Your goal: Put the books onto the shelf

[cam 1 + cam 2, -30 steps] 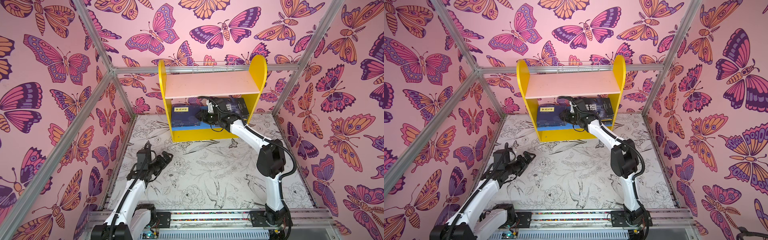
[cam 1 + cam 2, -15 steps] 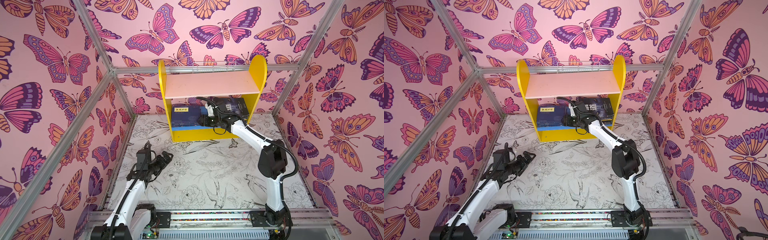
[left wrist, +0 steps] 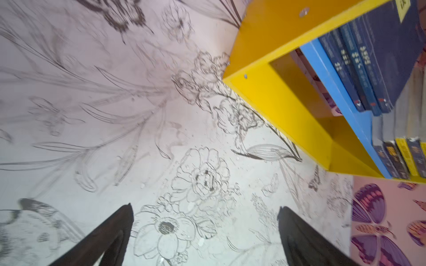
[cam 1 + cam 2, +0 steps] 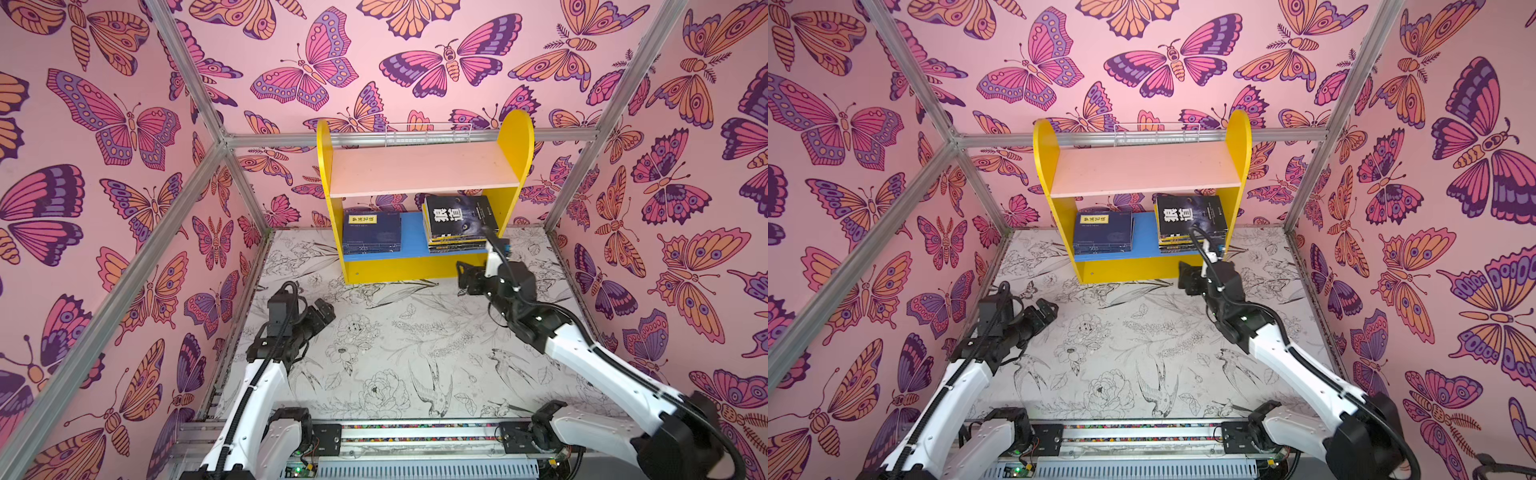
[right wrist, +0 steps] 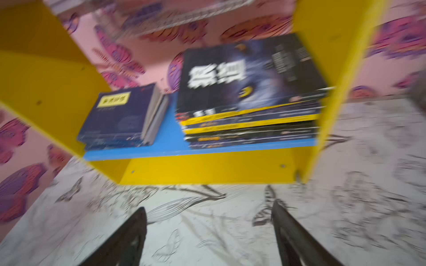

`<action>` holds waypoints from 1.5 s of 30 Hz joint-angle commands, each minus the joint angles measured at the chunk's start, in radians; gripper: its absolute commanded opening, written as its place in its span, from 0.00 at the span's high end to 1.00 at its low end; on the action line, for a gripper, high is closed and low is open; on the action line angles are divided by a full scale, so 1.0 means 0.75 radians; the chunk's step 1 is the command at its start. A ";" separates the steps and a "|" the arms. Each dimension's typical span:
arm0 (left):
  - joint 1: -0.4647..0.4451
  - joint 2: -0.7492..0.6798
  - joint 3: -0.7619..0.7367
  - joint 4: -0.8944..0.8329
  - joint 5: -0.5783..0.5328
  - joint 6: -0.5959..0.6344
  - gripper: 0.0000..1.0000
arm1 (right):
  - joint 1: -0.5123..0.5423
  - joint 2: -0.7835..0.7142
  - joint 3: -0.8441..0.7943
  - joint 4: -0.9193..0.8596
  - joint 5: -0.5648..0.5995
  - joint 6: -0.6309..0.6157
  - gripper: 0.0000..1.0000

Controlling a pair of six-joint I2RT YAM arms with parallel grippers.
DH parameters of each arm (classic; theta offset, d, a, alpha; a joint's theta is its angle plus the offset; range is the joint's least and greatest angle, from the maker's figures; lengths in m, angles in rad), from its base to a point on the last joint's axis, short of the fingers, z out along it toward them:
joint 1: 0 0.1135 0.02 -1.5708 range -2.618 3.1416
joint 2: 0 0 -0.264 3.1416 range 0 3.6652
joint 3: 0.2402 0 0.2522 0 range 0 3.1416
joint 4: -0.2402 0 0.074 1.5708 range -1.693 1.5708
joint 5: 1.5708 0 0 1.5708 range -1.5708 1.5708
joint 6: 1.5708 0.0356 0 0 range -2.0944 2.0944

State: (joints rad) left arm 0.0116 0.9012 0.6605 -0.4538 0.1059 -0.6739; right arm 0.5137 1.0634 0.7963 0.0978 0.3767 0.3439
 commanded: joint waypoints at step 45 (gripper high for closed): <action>-0.051 0.630 -0.318 1.393 -0.662 0.729 0.01 | -0.463 0.519 -0.580 1.019 0.053 -0.473 0.24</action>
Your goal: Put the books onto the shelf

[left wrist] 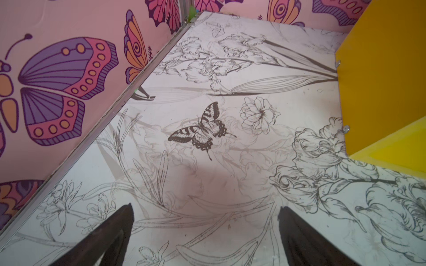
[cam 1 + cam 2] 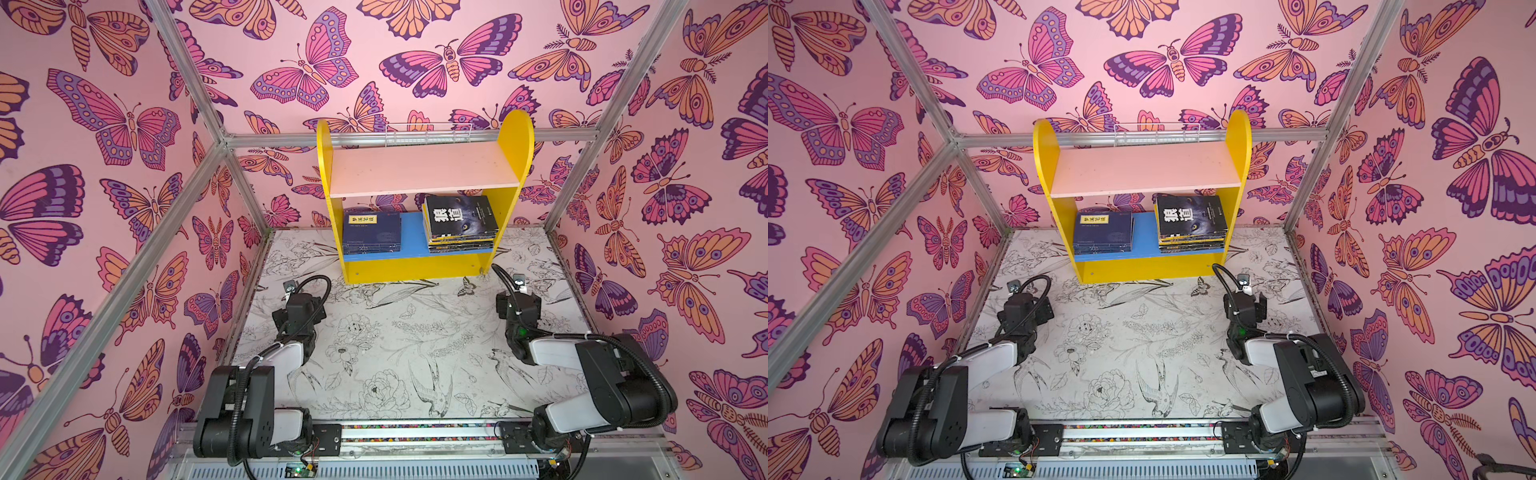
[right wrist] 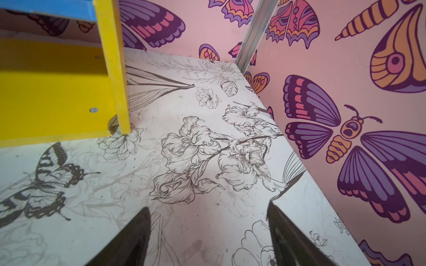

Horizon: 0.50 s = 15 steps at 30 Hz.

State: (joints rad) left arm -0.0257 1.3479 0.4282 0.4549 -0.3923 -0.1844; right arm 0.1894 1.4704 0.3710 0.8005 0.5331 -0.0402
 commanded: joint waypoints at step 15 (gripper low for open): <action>0.011 0.233 -0.068 0.524 0.243 0.191 0.02 | -0.152 0.065 -0.005 0.128 -0.353 0.111 0.01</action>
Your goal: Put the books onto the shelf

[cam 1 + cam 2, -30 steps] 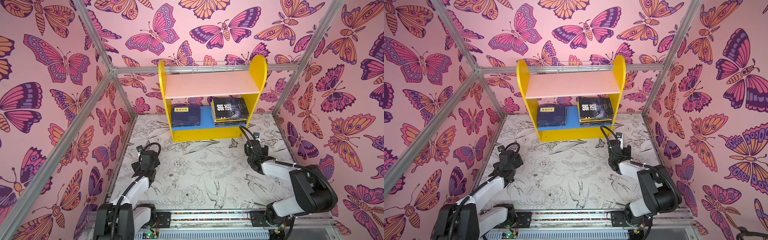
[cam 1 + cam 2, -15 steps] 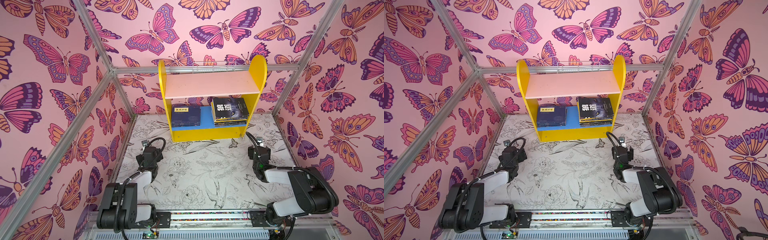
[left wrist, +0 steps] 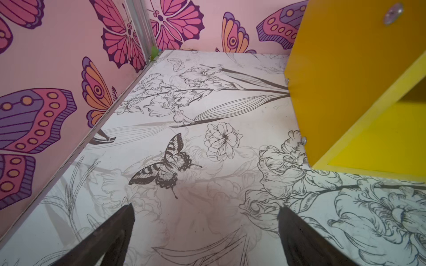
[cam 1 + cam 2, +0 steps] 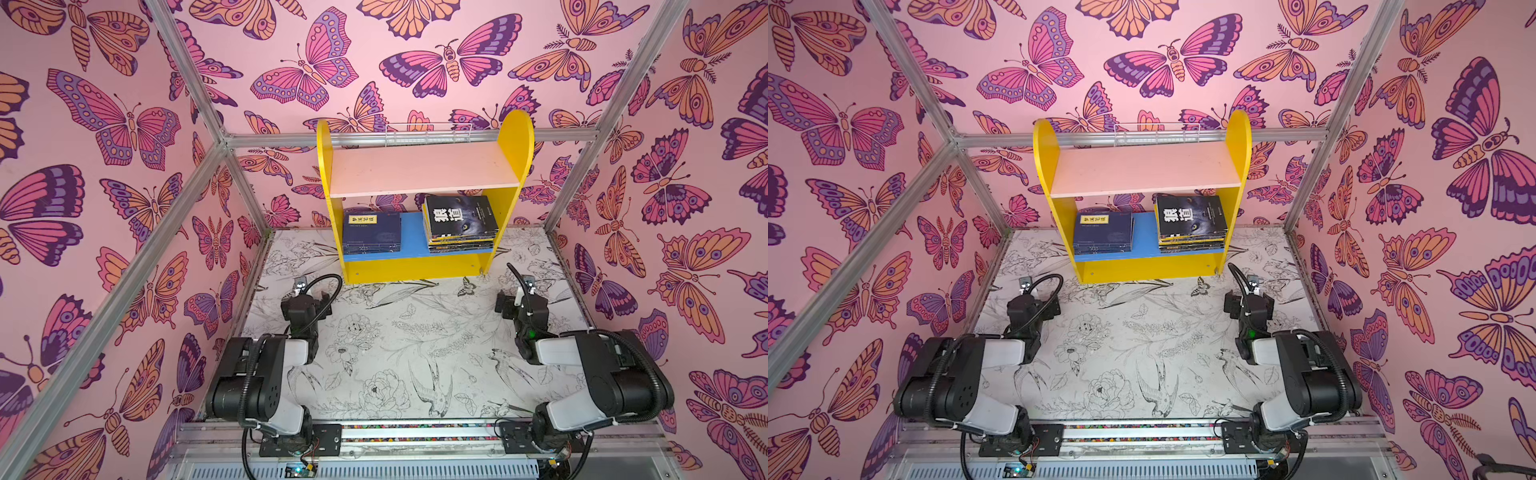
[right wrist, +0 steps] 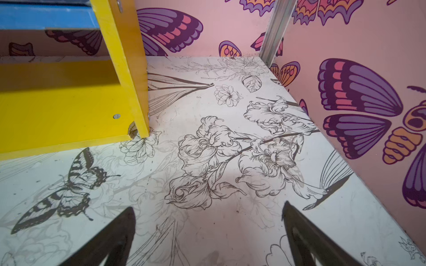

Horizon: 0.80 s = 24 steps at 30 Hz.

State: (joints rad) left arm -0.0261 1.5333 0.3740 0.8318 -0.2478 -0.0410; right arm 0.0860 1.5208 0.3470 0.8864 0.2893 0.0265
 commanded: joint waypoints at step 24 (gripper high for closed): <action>0.006 0.026 -0.027 0.159 0.136 0.065 0.02 | -0.021 -0.019 0.049 -0.055 -0.048 0.028 0.01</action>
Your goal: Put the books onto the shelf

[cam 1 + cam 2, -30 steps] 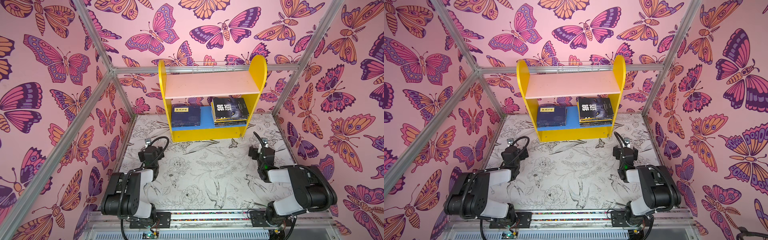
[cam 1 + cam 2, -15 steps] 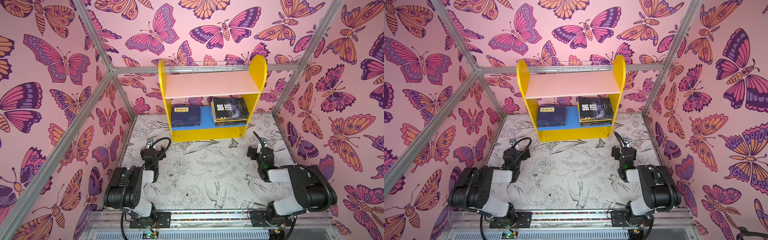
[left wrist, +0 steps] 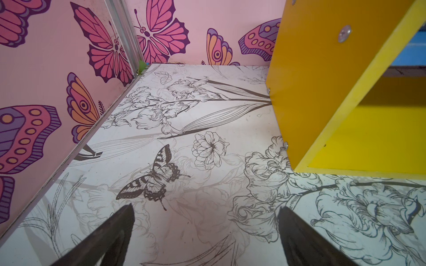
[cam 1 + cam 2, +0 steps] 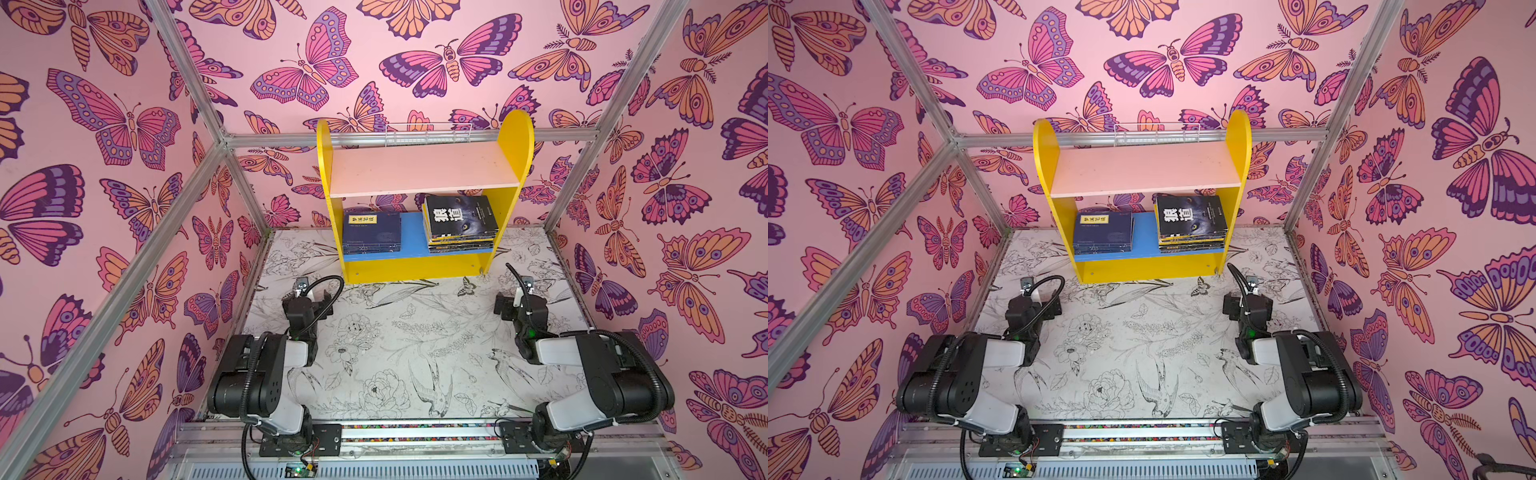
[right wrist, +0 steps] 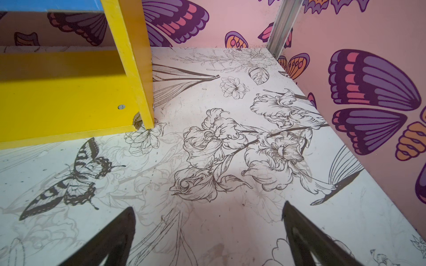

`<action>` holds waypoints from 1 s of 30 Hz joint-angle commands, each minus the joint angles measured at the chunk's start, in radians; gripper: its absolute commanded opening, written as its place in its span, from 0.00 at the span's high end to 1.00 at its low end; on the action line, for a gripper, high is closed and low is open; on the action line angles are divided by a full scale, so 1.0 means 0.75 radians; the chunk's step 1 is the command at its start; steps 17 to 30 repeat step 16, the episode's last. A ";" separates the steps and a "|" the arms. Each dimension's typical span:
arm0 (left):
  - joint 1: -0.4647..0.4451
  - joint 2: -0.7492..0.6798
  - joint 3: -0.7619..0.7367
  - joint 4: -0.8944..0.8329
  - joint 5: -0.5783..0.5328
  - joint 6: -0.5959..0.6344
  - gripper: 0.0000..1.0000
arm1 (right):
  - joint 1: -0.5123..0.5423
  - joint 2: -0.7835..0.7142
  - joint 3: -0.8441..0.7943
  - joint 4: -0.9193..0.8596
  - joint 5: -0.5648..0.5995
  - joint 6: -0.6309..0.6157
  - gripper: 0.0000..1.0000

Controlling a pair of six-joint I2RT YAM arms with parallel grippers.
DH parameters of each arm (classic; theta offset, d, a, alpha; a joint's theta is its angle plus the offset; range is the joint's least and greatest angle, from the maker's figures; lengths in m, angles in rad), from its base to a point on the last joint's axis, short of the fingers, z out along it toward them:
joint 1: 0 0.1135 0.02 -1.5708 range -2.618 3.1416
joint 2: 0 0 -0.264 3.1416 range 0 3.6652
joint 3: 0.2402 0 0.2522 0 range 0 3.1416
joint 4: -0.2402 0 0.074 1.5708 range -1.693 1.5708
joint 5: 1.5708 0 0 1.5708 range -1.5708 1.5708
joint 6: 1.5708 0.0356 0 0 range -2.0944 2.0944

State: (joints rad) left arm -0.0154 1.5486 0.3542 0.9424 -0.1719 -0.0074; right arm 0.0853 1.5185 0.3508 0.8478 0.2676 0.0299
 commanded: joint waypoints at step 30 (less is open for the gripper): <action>0.019 0.004 0.011 -0.021 0.092 0.010 0.02 | -0.064 -0.020 0.056 -0.036 -0.124 0.032 0.01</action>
